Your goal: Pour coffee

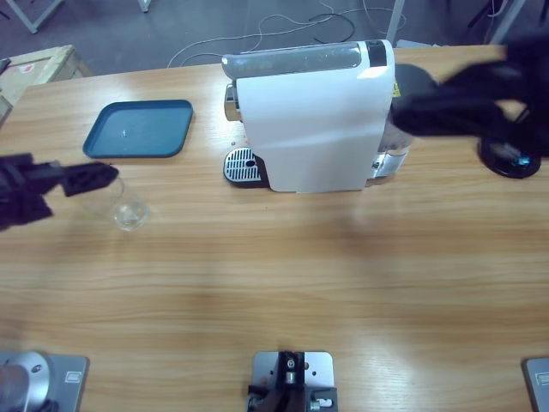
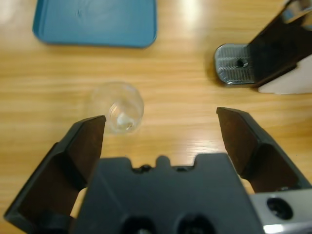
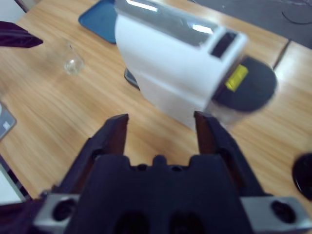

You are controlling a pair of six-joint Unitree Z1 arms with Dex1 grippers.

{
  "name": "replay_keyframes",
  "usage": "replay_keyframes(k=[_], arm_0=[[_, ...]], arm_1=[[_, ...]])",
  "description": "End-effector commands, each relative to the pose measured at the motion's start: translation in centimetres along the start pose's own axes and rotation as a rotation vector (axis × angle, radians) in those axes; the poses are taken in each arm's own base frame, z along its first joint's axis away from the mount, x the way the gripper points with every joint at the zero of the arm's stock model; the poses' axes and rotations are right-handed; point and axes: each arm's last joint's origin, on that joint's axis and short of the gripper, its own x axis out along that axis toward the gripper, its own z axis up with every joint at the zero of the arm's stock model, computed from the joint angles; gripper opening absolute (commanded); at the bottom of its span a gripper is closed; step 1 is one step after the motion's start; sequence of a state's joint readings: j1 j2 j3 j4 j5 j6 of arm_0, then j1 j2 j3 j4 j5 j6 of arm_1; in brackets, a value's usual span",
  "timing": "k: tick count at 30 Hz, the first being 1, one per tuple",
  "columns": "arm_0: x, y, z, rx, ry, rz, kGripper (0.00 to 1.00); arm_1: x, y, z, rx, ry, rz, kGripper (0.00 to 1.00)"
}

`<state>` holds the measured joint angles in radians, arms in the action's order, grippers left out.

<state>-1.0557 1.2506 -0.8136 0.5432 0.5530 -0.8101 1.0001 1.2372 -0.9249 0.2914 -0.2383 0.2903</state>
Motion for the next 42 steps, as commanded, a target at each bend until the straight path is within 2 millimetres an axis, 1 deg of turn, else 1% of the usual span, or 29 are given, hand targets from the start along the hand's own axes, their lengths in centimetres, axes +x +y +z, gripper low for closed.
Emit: replay_keyframes(k=[1,4,7,9,11,16,21,23,26,28,32,34,38,42], arm_0=[[2.9,0.6,-2.7,0.014,0.038,0.237,0.991],[4.4,0.5,-3.8,-0.035,0.061,0.303,0.996],[5.7,0.3,-4.6,-0.093,0.058,0.365,0.996],[6.3,-0.2,-4.6,-0.065,0.034,0.393,0.996],[6.6,0.0,-4.9,-0.049,0.031,0.413,0.996],[7.2,-0.5,-4.9,-0.013,0.008,0.39,0.999],[8.2,-0.3,-5.9,-0.021,-0.017,0.343,0.996],[7.9,-0.1,-5.9,-0.02,-0.027,0.342,0.996],[6.2,0.9,-5.1,-0.057,-0.074,0.303,0.996],[5.0,1.2,-4.6,-0.056,-0.085,0.252,0.996],[3.2,1.8,-4.1,-0.048,-0.092,0.153,0.996],[3.2,1.6,-4.2,-0.039,-0.076,0.13,0.996],[4.4,0.8,-4.6,-0.011,-0.058,0.142,0.996],[6.5,0.0,-5.7,0.025,-0.021,0.186,0.996]], arm_1=[[-3.2,-1.7,-3.4,0.017,0.019,-0.017,1.0],[-2.7,-1.7,-3.9,0.019,0.044,-0.029,1.0],[-3.3,-2.1,-4.2,0.033,0.049,-0.05,1.0],[-3.7,-2.3,-4.4,0.037,0.045,-0.055,1.0],[-3.9,-2.4,-4.4,0.036,0.044,-0.063,1.0],[-3.6,-2.3,-4.3,0.04,0.045,-0.069,1.0],[-3.1,-2.1,-4.1,0.043,0.051,-0.069,1.0],[-2.9,-2.0,-4.1,0.042,0.056,-0.069,1.0],[-2.7,-2.0,-4.1,0.042,0.056,-0.068,1.0],[-2.3,-1.9,-4.0,0.045,0.059,-0.067,1.0],[-1.7,-1.7,-4.1,0.053,0.066,-0.07,1.0],[-1.6,-1.7,-4.2,0.054,0.068,-0.071,1.0],[-1.4,-1.7,-4.2,0.053,0.073,-0.072,1.0],[-1.4,-1.6,-4.2,0.052,0.074,-0.071,1.0]])
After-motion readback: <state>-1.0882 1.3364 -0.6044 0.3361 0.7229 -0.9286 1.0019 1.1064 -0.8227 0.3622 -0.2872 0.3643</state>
